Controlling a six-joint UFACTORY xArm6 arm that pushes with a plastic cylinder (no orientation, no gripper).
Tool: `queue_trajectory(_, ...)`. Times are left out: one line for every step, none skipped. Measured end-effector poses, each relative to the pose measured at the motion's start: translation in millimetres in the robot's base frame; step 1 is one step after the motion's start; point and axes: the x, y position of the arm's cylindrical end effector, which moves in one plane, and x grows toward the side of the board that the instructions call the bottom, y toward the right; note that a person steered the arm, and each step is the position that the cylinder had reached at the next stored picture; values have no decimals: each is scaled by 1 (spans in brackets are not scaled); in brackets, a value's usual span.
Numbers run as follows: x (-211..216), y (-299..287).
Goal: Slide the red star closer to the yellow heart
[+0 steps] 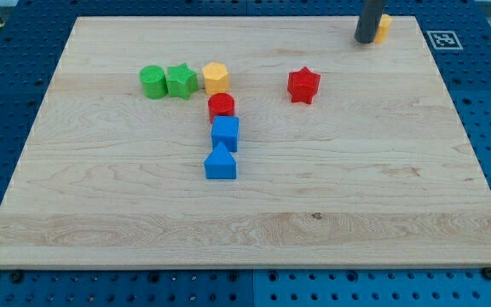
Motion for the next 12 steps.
queue_trajectory(17,-30)
queue_trajectory(51,-109)
queue_trajectory(77,-170)
queue_trajectory(115,-164)
queue_trajectory(140,-136)
queue_trajectory(135,-118)
queue_trajectory(122,-113)
queue_trajectory(114,-107)
queue_trajectory(109,-85)
queue_trajectory(88,-61)
queue_trajectory(69,-33)
queue_trajectory(50,1)
